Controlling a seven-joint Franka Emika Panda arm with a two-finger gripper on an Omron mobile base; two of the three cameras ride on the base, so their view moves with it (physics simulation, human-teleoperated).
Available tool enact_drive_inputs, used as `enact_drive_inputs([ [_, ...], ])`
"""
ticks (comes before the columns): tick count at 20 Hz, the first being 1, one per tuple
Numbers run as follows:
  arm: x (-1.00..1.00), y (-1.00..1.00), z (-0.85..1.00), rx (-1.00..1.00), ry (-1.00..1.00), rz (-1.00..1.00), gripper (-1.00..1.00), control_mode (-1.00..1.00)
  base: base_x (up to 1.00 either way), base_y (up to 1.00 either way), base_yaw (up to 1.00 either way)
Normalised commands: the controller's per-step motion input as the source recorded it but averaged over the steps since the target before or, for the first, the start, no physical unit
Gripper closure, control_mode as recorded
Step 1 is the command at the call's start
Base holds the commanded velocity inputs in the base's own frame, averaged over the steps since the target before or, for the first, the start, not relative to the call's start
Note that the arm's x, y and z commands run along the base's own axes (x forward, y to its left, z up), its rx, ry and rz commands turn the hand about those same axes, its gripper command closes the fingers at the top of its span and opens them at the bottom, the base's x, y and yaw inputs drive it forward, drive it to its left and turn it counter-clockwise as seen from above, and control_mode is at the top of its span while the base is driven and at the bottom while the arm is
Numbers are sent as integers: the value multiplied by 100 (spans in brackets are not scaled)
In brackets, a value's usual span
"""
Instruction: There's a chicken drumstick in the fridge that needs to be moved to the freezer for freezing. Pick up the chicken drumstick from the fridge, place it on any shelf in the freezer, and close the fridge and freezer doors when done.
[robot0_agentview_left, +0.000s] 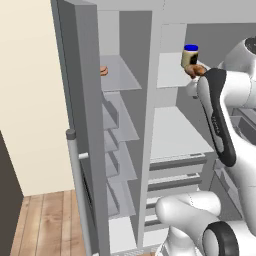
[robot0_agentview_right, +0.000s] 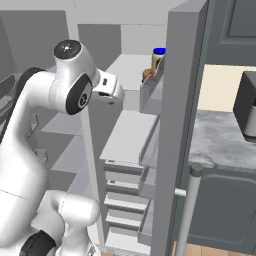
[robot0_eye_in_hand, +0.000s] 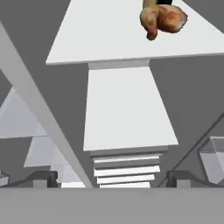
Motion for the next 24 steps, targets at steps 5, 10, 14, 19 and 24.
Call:
enact_drive_inputs([
  [5, 30, -29, 40, 0, -18, -8, -100, -100, 0, 0, 0],
  [10, 53, -38, 29, 0, -1, -7, -100, -100, 0, 0, 0],
  [14, 52, -26, 16, 0, 7, -1, -100, -100, 0, 0, 0],
  [19, 63, -8, -2, 0, 0, 0, -100, -100, 0, 0, 0],
  [24, 70, -12, -25, 0, 0, 1, -100, -100, 0, 0, 0],
])
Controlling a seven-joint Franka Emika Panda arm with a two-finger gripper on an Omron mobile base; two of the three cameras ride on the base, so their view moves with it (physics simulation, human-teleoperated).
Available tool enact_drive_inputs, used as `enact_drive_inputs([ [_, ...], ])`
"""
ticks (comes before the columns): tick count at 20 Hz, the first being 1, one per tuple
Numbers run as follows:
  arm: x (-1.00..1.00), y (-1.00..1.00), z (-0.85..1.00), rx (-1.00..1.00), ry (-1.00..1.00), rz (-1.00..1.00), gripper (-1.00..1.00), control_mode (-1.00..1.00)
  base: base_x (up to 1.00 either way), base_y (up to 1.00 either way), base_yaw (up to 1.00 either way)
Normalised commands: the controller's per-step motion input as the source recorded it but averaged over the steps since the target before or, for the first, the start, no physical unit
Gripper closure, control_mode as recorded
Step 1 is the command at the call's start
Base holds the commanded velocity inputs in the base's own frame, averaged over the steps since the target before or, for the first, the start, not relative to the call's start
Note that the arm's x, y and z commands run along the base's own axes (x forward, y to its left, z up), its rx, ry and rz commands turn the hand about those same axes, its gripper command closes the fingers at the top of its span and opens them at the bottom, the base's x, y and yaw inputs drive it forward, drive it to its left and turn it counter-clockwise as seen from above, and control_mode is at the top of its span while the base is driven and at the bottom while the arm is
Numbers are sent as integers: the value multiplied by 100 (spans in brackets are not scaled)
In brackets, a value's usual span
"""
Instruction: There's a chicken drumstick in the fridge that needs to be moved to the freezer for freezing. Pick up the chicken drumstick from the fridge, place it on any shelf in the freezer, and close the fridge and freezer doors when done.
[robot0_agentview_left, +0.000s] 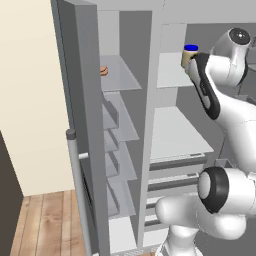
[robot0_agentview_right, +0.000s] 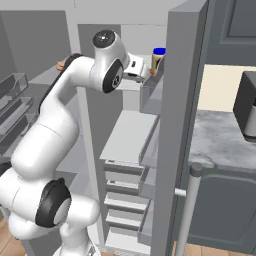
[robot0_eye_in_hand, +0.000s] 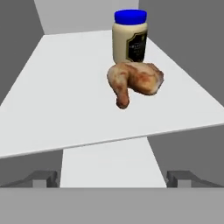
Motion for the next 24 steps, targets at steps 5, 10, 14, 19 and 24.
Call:
enact_drive_inputs([
  [5, 50, -28, -22, 0, 5, 1, -100, -100, 0, 0, 0],
  [10, 43, -24, -14, 0, 7, 0, -100, -100, 0, 0, 0],
  [14, 49, -2, -29, 0, 3, 0, -100, -100, 0, 0, 0],
  [19, 48, -1, -20, 0, 1, 0, -100, -100, 0, 0, 0],
  [24, 37, -8, -18, 0, 0, 0, -100, -100, 0, 0, 0],
])
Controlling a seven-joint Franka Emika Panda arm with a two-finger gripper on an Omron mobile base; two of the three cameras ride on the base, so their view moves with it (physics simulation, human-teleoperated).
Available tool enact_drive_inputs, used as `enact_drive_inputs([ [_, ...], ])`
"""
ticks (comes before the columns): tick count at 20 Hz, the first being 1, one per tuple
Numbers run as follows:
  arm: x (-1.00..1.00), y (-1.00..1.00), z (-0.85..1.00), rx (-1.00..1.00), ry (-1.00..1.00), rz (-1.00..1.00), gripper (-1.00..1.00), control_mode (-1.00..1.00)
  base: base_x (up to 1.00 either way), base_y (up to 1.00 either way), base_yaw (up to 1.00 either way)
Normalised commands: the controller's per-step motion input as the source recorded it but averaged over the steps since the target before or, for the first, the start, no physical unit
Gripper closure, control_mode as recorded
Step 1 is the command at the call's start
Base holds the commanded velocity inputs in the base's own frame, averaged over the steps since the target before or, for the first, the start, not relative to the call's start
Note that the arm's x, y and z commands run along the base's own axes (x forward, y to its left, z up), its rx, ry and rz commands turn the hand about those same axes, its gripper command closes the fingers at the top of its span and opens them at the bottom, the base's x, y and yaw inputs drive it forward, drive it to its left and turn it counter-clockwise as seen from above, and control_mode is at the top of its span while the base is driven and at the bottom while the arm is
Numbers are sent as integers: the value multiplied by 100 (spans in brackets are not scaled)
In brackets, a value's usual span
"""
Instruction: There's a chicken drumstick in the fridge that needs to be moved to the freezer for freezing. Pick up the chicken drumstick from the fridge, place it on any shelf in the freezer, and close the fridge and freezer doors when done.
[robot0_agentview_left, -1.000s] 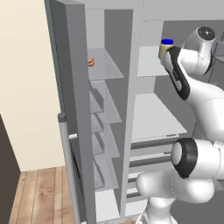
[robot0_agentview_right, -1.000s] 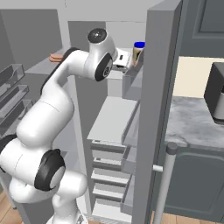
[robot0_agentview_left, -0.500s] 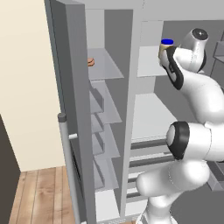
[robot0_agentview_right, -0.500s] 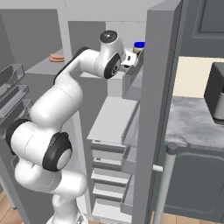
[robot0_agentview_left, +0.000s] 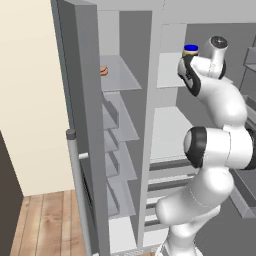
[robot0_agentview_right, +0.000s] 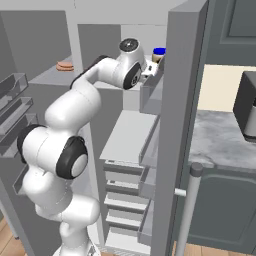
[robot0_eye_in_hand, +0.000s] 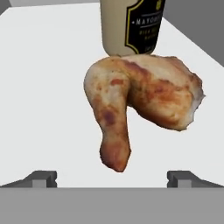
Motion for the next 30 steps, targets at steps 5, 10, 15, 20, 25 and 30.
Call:
enact_drive_inputs([
  [5, 37, -7, -17, 0, 0, 0, -100, -100, 0, 0, 0],
  [10, 40, -17, 0, 0, 0, 0, -100, -100, 0, 0, 0],
  [15, 31, -9, -17, 0, 0, 0, 100, -100, 0, 0, 0],
  [20, -3, -2, -38, 0, 0, 1, 100, -100, 0, 0, 0],
  [25, -56, 23, -33, 0, 0, 1, 100, -100, 0, 0, 0],
  [30, -94, 50, 6, -1, 2, 2, 100, -100, 0, 0, 0],
])
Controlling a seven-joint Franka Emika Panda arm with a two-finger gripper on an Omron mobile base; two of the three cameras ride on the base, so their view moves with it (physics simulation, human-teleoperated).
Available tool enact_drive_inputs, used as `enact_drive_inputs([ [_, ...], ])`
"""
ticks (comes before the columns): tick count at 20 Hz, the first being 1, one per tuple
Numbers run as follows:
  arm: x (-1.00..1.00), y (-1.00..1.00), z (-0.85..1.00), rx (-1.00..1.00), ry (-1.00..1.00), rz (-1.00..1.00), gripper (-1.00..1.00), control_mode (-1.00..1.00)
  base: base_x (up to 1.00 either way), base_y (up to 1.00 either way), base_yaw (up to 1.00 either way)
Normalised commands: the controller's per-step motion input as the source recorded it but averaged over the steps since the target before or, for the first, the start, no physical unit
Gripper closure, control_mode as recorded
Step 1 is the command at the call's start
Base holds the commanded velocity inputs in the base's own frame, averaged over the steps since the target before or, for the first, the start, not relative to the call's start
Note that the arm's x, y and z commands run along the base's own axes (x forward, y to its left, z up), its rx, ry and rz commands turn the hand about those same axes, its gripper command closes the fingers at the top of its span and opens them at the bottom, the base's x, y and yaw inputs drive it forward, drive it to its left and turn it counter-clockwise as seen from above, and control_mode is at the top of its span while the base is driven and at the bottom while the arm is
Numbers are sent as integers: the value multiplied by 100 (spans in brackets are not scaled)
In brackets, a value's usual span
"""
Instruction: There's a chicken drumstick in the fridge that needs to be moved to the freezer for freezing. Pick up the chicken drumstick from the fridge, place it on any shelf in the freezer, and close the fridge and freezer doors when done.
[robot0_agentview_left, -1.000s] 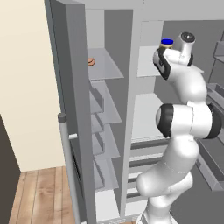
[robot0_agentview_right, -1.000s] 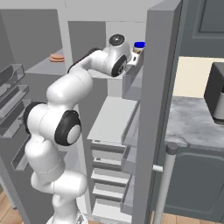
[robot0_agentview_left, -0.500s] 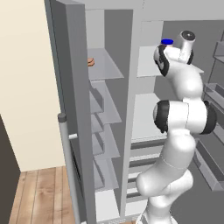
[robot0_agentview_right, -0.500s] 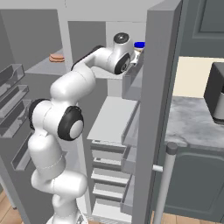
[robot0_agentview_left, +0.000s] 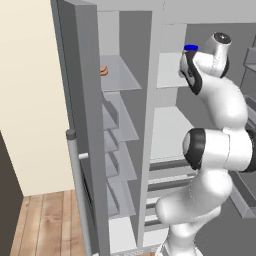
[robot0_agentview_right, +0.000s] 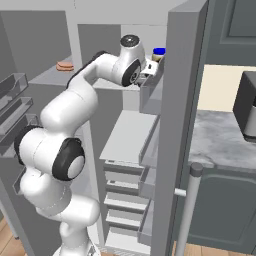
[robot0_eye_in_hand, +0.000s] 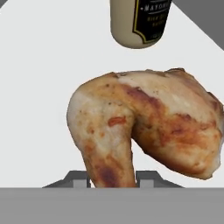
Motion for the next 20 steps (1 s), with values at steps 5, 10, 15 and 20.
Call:
enact_drive_inputs([
  [5, -100, 44, 24, -2, 2, 14, 100, -100, 0, 0, 0],
  [10, -100, 37, 36, 0, 0, 19, 100, -100, 0, 0, 0],
  [15, -100, 46, 35, 0, 0, 27, 100, -100, 0, 0, 0],
  [20, -100, 78, 22, -1, -4, 34, 100, -100, 0, 0, 0],
])
